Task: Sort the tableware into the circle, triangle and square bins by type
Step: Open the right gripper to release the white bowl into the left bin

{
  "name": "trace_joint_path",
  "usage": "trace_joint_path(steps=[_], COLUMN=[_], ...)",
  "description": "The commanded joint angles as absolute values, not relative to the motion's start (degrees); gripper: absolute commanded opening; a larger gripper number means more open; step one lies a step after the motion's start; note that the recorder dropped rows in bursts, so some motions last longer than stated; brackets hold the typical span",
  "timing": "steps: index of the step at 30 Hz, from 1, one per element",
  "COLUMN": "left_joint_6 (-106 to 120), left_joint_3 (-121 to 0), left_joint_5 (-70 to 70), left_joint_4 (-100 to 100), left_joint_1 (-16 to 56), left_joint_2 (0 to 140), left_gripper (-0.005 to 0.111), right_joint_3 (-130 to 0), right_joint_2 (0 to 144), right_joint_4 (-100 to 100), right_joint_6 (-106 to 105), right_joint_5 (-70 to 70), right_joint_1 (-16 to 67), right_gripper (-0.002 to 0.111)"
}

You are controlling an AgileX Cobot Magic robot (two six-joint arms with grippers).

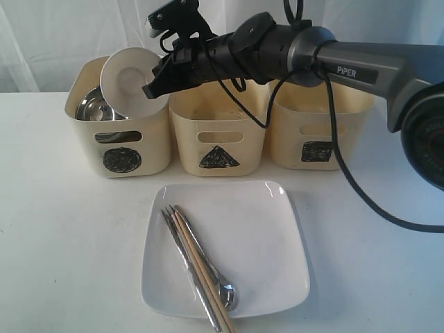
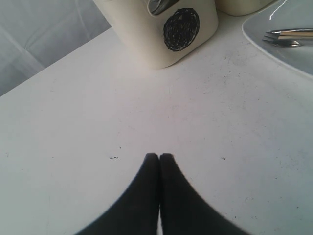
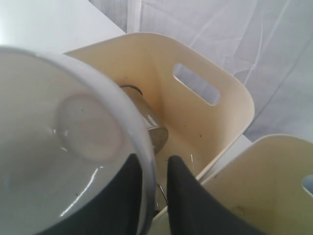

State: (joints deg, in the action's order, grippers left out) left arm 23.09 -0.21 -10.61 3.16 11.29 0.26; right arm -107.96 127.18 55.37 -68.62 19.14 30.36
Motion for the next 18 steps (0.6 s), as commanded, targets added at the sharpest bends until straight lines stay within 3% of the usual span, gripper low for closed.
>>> trace_joint_path(steps=[1,9,18], left_joint_6=[22.95,22.95,22.95], left_joint_3=[0.0,0.0,0.0], left_joint_5=[-10.5,-10.5,-10.5], left_joint_4=[3.34,3.34,3.34], left_joint_1=[11.53,11.53,11.53], left_joint_2=[0.0,0.0,0.0], left_gripper=[0.0,0.0,0.0], right_joint_3=[-108.18,-108.18,-108.18], right_joint_2=[125.82,125.82,124.61], right_joint_4=[55.63,55.63,55.63], right_joint_6=[-68.69,-68.69,-68.45], right_joint_5=[19.32,19.46,19.22], right_joint_1=[30.2,30.2,30.2], right_gripper=[0.019,0.044,0.046])
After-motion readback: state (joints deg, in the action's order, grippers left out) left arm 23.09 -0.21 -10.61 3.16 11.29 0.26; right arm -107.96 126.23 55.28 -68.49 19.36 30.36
